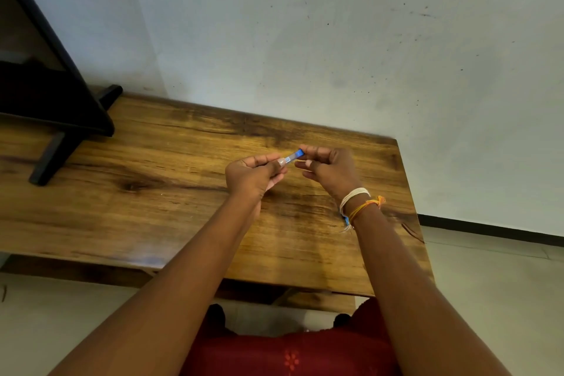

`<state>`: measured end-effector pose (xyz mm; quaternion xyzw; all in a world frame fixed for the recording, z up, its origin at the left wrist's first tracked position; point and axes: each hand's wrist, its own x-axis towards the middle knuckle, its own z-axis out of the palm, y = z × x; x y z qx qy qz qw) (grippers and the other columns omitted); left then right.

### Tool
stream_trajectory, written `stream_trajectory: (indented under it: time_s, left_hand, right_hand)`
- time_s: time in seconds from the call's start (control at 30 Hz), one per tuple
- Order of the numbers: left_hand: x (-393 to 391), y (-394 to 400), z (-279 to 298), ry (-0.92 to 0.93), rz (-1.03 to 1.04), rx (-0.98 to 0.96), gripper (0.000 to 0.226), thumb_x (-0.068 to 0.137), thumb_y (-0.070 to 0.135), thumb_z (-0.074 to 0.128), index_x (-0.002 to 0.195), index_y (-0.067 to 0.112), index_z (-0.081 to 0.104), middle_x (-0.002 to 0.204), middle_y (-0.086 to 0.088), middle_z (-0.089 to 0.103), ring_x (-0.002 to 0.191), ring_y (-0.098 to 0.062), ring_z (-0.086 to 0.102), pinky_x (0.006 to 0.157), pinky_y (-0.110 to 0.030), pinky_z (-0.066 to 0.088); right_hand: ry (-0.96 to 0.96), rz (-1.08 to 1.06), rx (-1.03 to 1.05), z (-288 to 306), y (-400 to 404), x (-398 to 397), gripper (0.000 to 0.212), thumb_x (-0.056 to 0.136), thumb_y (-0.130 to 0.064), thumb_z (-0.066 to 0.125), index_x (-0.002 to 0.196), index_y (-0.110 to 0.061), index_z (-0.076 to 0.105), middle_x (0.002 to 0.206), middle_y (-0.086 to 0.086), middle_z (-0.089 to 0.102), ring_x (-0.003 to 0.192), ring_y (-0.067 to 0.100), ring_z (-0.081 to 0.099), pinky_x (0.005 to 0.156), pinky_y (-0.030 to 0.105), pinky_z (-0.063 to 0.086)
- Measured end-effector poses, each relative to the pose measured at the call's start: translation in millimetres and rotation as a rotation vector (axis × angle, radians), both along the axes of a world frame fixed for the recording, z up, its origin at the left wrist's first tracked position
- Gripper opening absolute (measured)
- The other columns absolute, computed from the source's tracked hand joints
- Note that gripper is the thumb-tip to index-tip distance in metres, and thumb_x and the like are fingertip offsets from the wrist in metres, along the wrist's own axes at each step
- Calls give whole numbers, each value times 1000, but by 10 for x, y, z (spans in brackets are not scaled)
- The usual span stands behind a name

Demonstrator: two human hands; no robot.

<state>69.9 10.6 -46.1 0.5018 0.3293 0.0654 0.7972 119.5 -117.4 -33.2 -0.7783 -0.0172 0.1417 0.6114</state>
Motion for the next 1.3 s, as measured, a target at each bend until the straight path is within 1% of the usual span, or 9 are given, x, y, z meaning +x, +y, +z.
stream_trajectory:
  time_s: [0.2, 0.3, 0.37, 0.47, 0.6, 0.7, 0.9, 1.1, 1.3]
  left_hand:
    - [-9, -49, -15, 79, -223, 168, 16, 78, 10, 75, 92, 3, 70, 85, -14, 72, 69, -20, 70, 65, -28, 60]
    - [-28, -131, -29, 136, -345, 310, 10, 78, 16, 76, 83, 8, 72, 83, -13, 71, 70, -19, 66, 72, -33, 56]
    - [-26, -142, -53, 159, -352, 365, 14, 77, 17, 77, 85, 6, 73, 79, -13, 69, 61, -15, 60, 65, -29, 55]
    - [-13, -134, -80, 171, -355, 398, 22, 75, 15, 79, 89, 0, 72, 81, -15, 71, 55, -13, 58, 49, -21, 50]
    - [14, -206, -118, 209, -357, 522, 11, 73, 18, 80, 73, 10, 72, 69, -7, 70, 49, -11, 59, 46, -21, 49]
    - [36, -277, -158, 207, -331, 600, 13, 72, 20, 80, 65, 16, 70, 68, -4, 72, 51, -13, 61, 51, -25, 49]
    - [34, -331, -203, 206, -283, 709, 12, 72, 29, 78, 67, 20, 73, 65, -1, 70, 63, -19, 66, 63, -32, 54]
    - [51, -351, -208, 221, -196, 757, 14, 75, 30, 76, 66, 22, 70, 65, -1, 70, 61, -19, 69, 62, -38, 59]
    - [62, -315, -234, 229, -177, 791, 22, 79, 23, 73, 61, 26, 61, 57, 3, 66, 45, -11, 64, 54, -31, 59]
  right_hand:
    - [-20, -17, -14, 11, 34, 5, 28, 90, 6, 53, 112, -2, 68, 101, 14, 71, 77, 14, 68, 67, 20, 56]
    - [-55, -42, -190, -10, -39, 41, 28, 88, 3, 55, 110, -8, 70, 101, 14, 73, 78, 17, 68, 76, 30, 56]
    - [-105, -143, -393, -35, -161, 90, 23, 85, -4, 58, 101, -13, 73, 96, 11, 75, 85, 22, 69, 81, 32, 55]
    - [-98, -236, -705, -52, -405, 142, 14, 79, -19, 66, 88, -9, 72, 89, 10, 71, 89, 28, 65, 71, 26, 46]
    - [91, -150, -868, -80, -553, 138, 33, 73, -34, 75, 78, -7, 56, 75, 8, 61, 74, 26, 59, 52, 26, 42]
    - [156, -88, -882, -99, -559, 113, 41, 70, -40, 79, 87, -10, 55, 86, 9, 66, 83, 27, 66, 67, 35, 56]
    - [192, -122, -755, -134, -581, 107, 34, 71, -24, 79, 94, -2, 66, 89, 16, 72, 83, 31, 70, 77, 44, 60]
    - [216, -192, -471, -157, -318, 54, 26, 70, -19, 83, 59, -10, 61, 63, 9, 68, 57, 22, 68, 69, 41, 62]
    - [121, -186, -483, -261, -111, 30, 19, 66, -21, 82, 72, -8, 71, 74, 11, 73, 74, 26, 72, 71, 45, 61]
